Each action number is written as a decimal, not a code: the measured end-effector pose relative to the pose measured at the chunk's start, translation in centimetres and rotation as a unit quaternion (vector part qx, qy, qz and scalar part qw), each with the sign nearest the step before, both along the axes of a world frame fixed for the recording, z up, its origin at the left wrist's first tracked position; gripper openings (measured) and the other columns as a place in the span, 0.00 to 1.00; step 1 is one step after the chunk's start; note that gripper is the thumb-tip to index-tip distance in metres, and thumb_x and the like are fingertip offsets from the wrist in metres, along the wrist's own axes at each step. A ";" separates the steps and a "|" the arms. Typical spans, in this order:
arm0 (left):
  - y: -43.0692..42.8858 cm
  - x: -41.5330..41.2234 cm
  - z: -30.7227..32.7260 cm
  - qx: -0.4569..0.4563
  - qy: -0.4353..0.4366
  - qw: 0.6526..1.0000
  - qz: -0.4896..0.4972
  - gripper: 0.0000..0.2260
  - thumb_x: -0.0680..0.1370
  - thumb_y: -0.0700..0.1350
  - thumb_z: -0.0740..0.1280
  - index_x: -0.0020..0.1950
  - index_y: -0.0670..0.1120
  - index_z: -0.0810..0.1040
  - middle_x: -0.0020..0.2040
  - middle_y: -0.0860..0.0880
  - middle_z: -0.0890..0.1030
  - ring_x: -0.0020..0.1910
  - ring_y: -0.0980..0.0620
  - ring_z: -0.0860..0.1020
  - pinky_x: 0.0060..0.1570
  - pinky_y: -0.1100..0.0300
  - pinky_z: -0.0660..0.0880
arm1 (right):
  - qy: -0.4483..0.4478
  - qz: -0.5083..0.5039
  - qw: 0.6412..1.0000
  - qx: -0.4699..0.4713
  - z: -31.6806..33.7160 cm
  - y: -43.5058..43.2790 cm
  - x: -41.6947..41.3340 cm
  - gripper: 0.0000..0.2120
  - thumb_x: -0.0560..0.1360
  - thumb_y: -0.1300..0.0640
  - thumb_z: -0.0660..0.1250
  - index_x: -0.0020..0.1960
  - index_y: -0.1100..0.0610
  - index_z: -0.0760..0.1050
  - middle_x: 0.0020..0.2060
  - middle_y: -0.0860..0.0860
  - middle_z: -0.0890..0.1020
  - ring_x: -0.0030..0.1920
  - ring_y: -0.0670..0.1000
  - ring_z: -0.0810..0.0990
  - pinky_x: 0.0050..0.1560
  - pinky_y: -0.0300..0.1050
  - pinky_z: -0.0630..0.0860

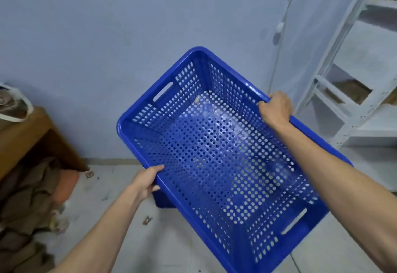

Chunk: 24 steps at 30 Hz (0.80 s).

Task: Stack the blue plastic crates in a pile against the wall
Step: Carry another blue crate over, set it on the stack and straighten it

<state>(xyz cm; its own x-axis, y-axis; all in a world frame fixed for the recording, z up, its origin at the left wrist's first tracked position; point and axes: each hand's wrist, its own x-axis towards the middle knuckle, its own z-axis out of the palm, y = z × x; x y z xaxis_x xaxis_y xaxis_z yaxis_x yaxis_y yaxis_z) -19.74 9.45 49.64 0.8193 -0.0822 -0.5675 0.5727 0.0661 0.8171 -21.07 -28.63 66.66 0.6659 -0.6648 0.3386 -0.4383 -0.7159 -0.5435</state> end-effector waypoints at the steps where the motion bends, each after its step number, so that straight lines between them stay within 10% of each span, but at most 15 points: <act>1: -0.4 0.9 0.0 0.003 -0.001 1.000 0.012 0.06 0.78 0.41 0.69 0.54 0.45 0.79 0.38 0.48 0.88 0.35 0.51 0.87 0.28 0.57 0.82 | 0.005 0.013 1.000 -0.001 0.1 -0.3 2.1 0.09 0.69 0.58 0.63 0.43 0.64 0.76 0.46 0.63 0.81 0.48 0.65 0.79 0.46 0.52 0.72; 15: -0.8 10.7 -2.3 -0.058 0.045 0.997 0.033 0.13 0.77 0.47 0.69 0.61 0.48 0.76 0.47 0.44 0.88 0.43 0.45 0.87 0.35 0.54 0.83 | 0.047 0.189 0.973 -0.120 1.1 2.0 25.9 0.08 0.71 0.61 0.68 0.36 0.62 0.71 0.35 0.56 0.76 0.34 0.58 0.75 0.31 0.44 0.64; 24: -0.9 16.2 -3.4 -0.097 0.084 0.983 0.132 0.17 0.77 0.41 0.71 0.65 0.41 0.74 0.55 0.40 0.84 0.50 0.42 0.85 0.33 0.54 0.83 | 0.046 0.249 0.953 -0.165 0.3 5.2 36.3 0.09 0.75 0.57 0.69 0.47 0.62 0.72 0.48 0.59 0.77 0.43 0.58 0.75 0.39 0.50 0.70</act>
